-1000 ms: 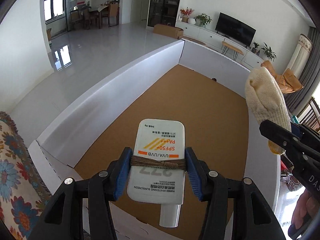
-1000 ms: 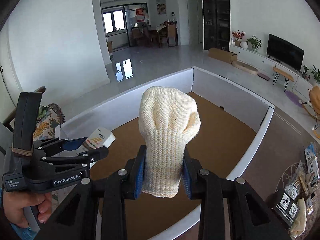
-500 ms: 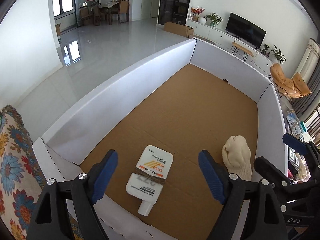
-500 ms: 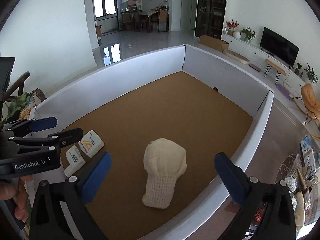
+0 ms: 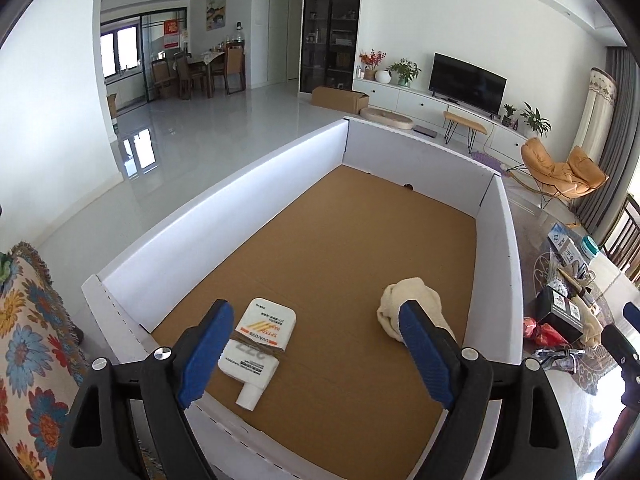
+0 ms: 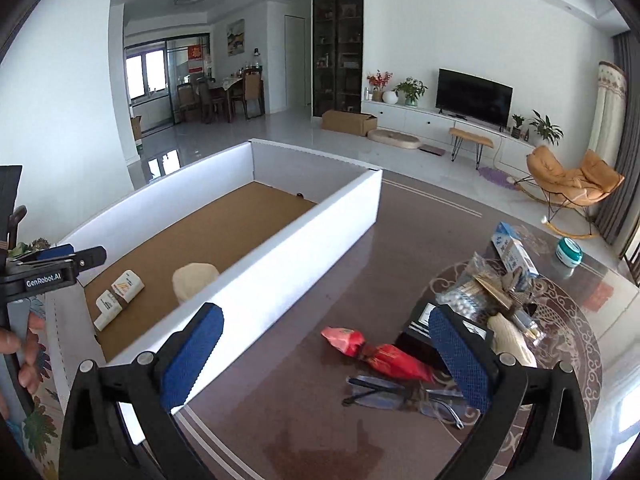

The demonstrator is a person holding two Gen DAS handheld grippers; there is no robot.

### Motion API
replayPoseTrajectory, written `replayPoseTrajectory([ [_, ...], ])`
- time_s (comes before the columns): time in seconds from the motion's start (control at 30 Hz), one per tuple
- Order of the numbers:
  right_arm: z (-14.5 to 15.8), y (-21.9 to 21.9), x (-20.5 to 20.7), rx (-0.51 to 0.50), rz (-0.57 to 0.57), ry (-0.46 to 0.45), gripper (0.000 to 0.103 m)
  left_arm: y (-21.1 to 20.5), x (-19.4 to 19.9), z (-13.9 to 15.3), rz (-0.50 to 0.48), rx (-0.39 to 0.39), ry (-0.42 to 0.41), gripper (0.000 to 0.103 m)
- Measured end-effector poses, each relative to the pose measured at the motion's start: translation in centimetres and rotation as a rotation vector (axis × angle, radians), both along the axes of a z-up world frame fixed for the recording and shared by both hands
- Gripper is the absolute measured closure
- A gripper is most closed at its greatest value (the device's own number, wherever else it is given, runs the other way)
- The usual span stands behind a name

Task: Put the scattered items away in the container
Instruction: 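Move both grippers back to the table toward the red candy and eyeglasses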

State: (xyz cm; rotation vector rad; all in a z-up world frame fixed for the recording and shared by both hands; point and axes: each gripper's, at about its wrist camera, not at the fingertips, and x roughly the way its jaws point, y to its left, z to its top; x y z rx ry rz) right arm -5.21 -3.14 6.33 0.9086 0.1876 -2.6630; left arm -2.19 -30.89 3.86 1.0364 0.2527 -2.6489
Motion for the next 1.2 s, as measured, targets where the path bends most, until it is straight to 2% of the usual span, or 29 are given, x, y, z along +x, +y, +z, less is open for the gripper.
replayPoseTrajectory([
  [0.2,-2.6,11.9,3.7,0.075,-0.158,0.036,0.000,5.2,2.1,3.0,-0.095,-0.014,0.092,0.018],
  [0.33,-5.7,19.5,5.1,0.088,-0.287,-0.035,0.000,10.2,3.5,4.7,-0.203,-0.036,0.137,0.013],
  [0.4,-7.2,22.2,5.2,0.091,-0.342,-0.083,0.000,12.7,4.0,5.0,-0.260,-0.052,0.148,0.005],
  [0.47,-8.6,24.4,5.3,0.081,-0.379,-0.125,0.000,15.4,4.3,4.9,-0.327,-0.067,0.148,0.005],
  [0.6,-10.4,25.7,5.3,0.057,-0.396,-0.174,0.000,20.2,3.7,2.9,-0.449,-0.046,0.075,0.005],
  [0.73,-11.1,25.1,5.0,0.050,-0.379,-0.186,0.000,23.8,3.0,-1.4,-0.513,-0.003,-0.032,0.005],
  [0.83,-11.4,24.5,4.6,0.066,-0.367,-0.205,0.000,25.6,1.6,-5.0,-0.508,0.002,-0.119,0.005],
  [0.9,-11.3,24.5,4.6,0.052,-0.356,-0.198,0.000,26.2,0.8,-6.9,-0.495,-0.013,-0.149,0.005],
  [1.03,-12.0,24.7,3.8,0.046,-0.377,-0.260,0.000,26.2,-1.4,-9.2,-0.471,-0.046,-0.176,0.005],
  [1.2,-11.9,24.9,3.8,0.038,-0.400,-0.259,0.000,25.1,-4.3,-11.0,-0.439,-0.035,-0.197,0.005],
])
